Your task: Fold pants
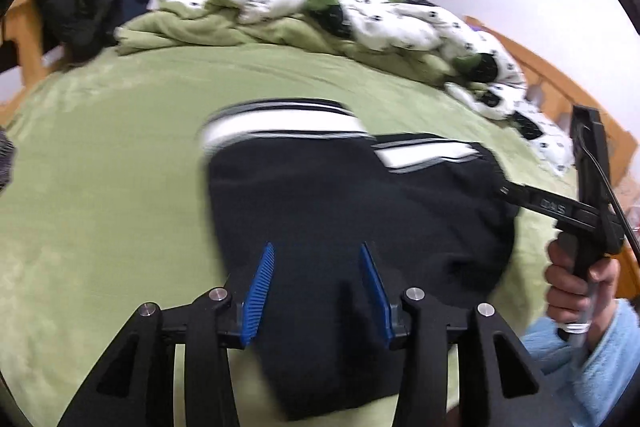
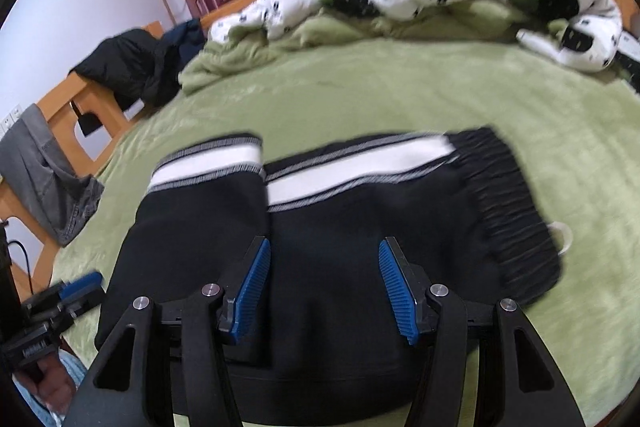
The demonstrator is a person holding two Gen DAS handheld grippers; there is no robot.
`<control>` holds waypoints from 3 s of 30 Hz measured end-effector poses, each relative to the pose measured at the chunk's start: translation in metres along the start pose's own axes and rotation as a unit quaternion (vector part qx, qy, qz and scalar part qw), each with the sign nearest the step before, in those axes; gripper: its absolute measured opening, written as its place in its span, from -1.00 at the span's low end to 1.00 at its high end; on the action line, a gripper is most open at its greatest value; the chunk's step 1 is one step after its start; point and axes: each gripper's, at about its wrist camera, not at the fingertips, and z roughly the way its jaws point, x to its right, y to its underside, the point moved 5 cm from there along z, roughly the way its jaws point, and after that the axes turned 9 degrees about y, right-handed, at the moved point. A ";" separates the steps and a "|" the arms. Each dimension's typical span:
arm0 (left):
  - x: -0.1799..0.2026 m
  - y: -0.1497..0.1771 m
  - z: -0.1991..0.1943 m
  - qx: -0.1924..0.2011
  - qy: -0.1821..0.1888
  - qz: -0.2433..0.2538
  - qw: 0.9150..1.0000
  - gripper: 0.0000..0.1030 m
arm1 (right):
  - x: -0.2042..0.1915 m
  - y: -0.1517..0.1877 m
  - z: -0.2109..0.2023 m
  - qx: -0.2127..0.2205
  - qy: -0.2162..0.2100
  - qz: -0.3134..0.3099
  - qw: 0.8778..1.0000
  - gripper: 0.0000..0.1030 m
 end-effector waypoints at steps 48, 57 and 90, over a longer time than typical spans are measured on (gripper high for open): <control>-0.102 0.000 0.027 -0.001 0.016 -0.154 0.988 -0.18 | -0.072 0.021 0.073 -0.089 -0.049 -0.024 0.995 -0.66; -0.066 -0.006 0.033 -0.007 0.042 -0.135 0.990 -0.18 | -0.065 0.004 0.012 0.007 -0.066 -0.028 0.997 -0.76; 0.071 0.021 0.062 -0.100 0.158 0.029 0.982 -0.12 | 0.136 0.001 0.000 0.041 0.084 0.072 0.993 -0.69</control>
